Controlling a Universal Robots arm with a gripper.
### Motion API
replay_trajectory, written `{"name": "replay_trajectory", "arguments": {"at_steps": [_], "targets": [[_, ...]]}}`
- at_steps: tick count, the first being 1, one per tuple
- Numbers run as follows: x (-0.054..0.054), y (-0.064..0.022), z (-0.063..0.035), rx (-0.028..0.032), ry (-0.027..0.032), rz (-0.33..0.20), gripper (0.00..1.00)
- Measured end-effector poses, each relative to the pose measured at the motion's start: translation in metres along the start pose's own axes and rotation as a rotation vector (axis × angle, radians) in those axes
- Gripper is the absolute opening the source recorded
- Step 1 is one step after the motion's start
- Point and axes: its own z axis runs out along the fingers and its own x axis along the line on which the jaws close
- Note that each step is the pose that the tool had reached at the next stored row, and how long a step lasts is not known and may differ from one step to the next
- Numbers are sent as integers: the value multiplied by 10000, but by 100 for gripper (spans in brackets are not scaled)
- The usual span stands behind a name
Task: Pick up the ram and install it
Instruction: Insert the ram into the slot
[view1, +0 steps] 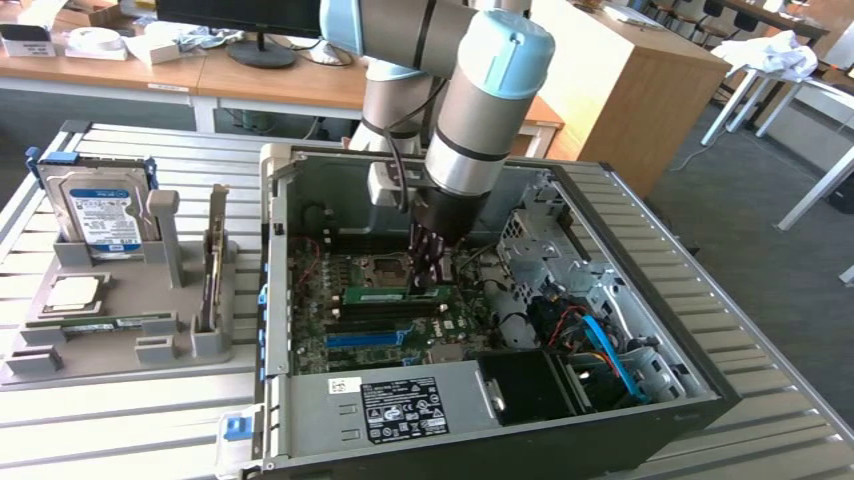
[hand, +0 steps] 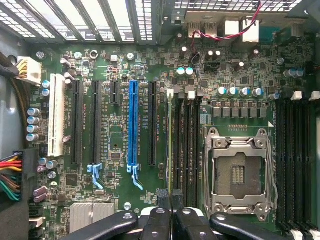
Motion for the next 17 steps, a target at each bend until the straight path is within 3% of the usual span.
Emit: {"name": "replay_trajectory", "arguments": {"at_steps": [17], "targets": [[1, -3, 57, -1, 1, 0, 12]]}}
